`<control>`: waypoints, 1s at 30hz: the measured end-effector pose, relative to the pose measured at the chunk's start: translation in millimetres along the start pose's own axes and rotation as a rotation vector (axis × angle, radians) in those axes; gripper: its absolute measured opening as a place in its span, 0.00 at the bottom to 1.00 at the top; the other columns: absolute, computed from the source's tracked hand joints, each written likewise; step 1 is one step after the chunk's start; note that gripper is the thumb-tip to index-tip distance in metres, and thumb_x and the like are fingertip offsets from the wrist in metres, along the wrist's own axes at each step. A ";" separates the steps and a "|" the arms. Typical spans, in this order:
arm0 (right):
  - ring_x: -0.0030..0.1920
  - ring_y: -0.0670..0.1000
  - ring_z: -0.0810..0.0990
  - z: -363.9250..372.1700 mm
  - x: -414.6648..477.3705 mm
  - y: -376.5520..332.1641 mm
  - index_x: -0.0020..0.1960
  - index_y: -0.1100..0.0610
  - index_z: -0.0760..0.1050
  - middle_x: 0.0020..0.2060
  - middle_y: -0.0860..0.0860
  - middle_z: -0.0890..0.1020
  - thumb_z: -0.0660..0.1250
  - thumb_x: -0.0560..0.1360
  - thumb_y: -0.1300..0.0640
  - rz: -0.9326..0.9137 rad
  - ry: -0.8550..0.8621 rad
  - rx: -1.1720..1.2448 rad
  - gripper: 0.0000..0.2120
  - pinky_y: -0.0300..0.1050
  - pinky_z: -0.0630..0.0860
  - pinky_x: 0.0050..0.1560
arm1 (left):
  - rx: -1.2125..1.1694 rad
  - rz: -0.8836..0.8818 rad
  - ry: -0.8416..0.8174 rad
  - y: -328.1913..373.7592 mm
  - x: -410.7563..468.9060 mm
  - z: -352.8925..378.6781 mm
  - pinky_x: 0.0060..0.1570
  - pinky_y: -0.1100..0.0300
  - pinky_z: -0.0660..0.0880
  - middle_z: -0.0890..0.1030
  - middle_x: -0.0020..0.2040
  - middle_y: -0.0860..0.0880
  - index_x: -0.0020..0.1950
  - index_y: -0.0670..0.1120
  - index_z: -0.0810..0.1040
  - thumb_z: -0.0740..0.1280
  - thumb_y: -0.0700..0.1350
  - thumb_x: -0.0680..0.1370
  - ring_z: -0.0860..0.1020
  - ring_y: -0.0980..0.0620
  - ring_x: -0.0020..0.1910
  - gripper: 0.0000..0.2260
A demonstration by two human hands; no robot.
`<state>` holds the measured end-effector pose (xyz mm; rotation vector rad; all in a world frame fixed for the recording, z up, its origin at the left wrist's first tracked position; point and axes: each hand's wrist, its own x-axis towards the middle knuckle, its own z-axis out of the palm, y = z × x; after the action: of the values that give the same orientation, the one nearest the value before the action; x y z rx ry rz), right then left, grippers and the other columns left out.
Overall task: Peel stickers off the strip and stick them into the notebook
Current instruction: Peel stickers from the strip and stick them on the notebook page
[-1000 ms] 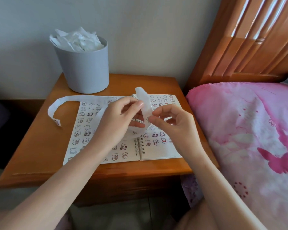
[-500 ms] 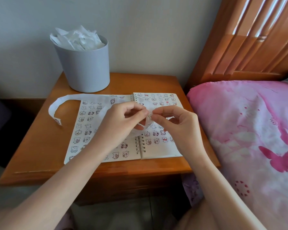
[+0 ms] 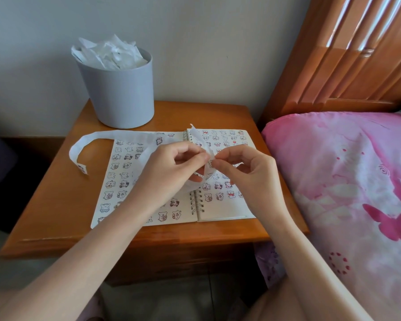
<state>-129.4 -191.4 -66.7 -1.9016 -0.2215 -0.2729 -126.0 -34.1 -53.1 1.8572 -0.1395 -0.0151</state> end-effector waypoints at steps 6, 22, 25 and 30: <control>0.43 0.43 0.76 0.7 -2.6 0.2 0.43 0.51 0.79 0.41 0.43 0.80 0.72 0.72 0.57 -0.047 -0.017 -0.130 0.03 0.35 0.72 0.39 | 0.008 -0.026 0.030 -0.7 -0.7 1.1 0.39 0.69 0.78 0.84 0.38 0.52 0.46 0.48 0.83 0.68 0.47 0.75 0.83 0.57 0.35 0.05; 0.35 0.41 0.78 -19.2 -28.1 -6.7 0.40 0.52 0.82 0.35 0.45 0.83 0.74 0.69 0.55 0.273 -0.247 -0.054 0.02 0.34 0.75 0.39 | 0.001 -0.038 0.035 -5.8 1.5 0.4 0.40 0.60 0.81 0.84 0.40 0.49 0.47 0.44 0.82 0.67 0.44 0.76 0.83 0.55 0.36 0.06; 0.36 0.42 0.80 -19.4 -27.6 -5.5 0.40 0.53 0.83 0.35 0.46 0.84 0.74 0.69 0.56 0.331 -0.283 -0.067 0.02 0.34 0.77 0.40 | -0.001 -0.041 0.039 -5.1 1.3 0.1 0.42 0.57 0.81 0.83 0.40 0.49 0.47 0.44 0.82 0.67 0.45 0.76 0.83 0.54 0.36 0.06; 0.35 0.43 0.81 -17.6 -28.2 -8.4 0.40 0.54 0.83 0.35 0.48 0.85 0.74 0.69 0.57 0.346 -0.292 -0.082 0.02 0.33 0.75 0.38 | 0.003 -0.046 0.032 -5.5 1.2 0.3 0.43 0.54 0.81 0.83 0.40 0.49 0.47 0.45 0.82 0.67 0.45 0.76 0.83 0.54 0.36 0.06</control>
<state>-160.2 -205.7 -61.7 -2.0180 -0.0731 0.2333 -124.4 -33.0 -58.4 1.8627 -0.0747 -0.0174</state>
